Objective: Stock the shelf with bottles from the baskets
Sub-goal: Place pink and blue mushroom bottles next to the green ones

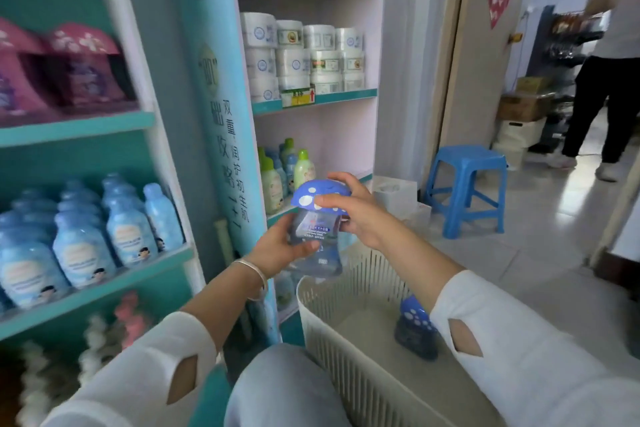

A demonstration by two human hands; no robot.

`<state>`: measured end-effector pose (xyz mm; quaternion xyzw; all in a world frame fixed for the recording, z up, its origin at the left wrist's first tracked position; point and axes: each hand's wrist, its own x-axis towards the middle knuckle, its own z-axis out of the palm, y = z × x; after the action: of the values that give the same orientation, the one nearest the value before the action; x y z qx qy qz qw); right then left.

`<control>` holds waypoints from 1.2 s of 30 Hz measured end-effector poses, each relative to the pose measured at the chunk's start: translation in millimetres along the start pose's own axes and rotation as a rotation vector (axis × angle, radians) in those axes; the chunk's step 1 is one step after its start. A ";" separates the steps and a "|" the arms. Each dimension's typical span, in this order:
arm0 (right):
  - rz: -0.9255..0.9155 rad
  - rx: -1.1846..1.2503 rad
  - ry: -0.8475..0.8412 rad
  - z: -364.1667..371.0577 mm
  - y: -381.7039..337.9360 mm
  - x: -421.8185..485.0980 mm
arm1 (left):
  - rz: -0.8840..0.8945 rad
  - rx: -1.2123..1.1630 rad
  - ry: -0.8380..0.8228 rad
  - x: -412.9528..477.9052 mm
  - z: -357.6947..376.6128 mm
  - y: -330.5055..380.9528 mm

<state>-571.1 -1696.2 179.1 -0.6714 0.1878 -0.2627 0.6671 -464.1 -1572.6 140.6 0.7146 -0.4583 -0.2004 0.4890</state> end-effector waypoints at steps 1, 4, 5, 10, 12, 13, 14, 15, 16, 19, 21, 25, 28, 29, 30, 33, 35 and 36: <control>-0.009 0.064 -0.014 14.1 -3.9 2.9 | 0.007 -0.074 0.002 -6.1 -12.8 2.6; -0.060 0.231 -0.027 58.4 -16.2 12.4 | 0.013 -0.190 0.084 -25.7 -48.6 11.2; -0.082 0.258 -0.036 74.2 -21.7 16.2 | 0.014 -0.208 0.141 -30.7 -60.8 13.5; -0.187 0.253 -0.124 150.9 -56.1 29.7 | 0.121 -0.225 0.409 -46.4 -127.3 33.0; -0.249 0.137 -0.167 173.1 -65.8 30.9 | 0.169 -0.237 0.501 -50.6 -152.8 45.4; -0.285 0.049 -0.201 182.2 -70.0 31.6 | 0.195 -0.244 0.545 -51.7 -165.2 50.6; -0.328 -0.044 -0.231 190.3 -74.9 33.0 | 0.217 -0.244 0.586 -52.5 -177.2 55.7; -0.376 -0.123 -0.247 197.7 -80.6 35.4 | 0.238 -0.234 0.615 -52.5 -188.4 60.1; -0.421 -0.182 -0.252 204.8 -87.5 38.6 | 0.259 -0.208 0.632 -52.7 -198.0 64.8; -0.501 -0.283 -0.238 226.4 -113.1 48.8 | 0.317 -0.130 0.662 -48.2 -222.3 73.2; -0.515 -0.267 -0.240 239.9 -128.2 58.9 | 0.357 -0.092 0.674 -42.4 -238.6 78.8; -0.611 -0.209 -0.237 263.7 -157.0 82.8 | 0.413 -0.016 0.755 -24.5 -274.5 91.9; -0.617 -0.231 -0.209 280.9 -168.2 104.9 | 0.315 0.115 0.850 -8.9 -296.4 92.0; -0.595 -0.244 -0.202 286.7 -167.5 112.6 | 0.262 0.134 0.852 -4.2 -300.9 89.1; -0.569 -0.255 -0.189 292.4 -164.7 121.3 | 0.210 0.168 0.846 -1.6 -303.7 85.9; -0.465 -0.249 -0.118 304.4 -156.9 141.9 | 0.054 0.355 0.823 0.9 -306.9 75.0; -0.410 -0.230 -0.079 306.9 -157.3 153.0 | -0.016 0.444 0.803 3.1 -309.6 70.9; -0.380 -0.236 -0.077 307.1 -157.7 157.7 | -0.039 0.469 0.794 4.5 -311.2 70.2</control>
<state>-276.5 -1540.2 360.6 -0.7775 0.0618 -0.3341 0.5292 -265.4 -1423.3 340.7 0.8358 -0.2552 0.1886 0.4480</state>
